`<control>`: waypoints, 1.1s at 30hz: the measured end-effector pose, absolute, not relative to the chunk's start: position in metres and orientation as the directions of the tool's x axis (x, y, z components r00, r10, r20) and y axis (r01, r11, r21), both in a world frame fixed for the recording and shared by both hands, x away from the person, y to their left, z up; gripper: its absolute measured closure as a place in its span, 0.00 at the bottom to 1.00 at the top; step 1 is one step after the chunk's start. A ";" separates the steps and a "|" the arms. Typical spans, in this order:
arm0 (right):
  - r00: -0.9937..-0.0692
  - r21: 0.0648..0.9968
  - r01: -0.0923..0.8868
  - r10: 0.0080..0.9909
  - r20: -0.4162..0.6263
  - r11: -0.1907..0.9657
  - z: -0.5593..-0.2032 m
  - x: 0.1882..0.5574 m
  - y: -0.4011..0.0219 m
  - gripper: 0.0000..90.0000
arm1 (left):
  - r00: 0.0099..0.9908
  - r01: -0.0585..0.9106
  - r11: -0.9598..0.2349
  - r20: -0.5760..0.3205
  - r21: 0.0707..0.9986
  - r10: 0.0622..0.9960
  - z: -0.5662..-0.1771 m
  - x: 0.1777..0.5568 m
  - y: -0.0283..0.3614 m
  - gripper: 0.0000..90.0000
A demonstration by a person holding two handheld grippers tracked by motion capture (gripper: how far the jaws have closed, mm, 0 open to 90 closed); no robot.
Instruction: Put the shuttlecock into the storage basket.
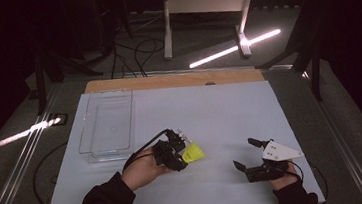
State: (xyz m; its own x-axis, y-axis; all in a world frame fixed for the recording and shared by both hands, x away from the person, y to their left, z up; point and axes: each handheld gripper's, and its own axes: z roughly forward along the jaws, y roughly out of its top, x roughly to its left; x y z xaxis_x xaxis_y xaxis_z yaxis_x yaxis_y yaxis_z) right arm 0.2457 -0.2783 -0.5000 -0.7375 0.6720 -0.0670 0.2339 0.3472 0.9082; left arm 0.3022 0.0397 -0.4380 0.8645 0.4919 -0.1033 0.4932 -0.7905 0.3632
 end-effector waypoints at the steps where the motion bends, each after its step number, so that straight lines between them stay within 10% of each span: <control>1: -0.738 0.908 0.232 0.671 -0.070 0.350 -0.500 0.246 -0.278 0.10 | 0.862 0.498 -0.785 -0.109 0.369 0.496 -0.436 0.303 0.041 0.73; 33: -0.740 0.908 0.235 0.670 -0.065 0.348 -0.500 0.245 -0.278 0.10 | 0.808 0.552 -0.713 -0.066 0.433 0.586 -0.379 0.330 0.098 0.73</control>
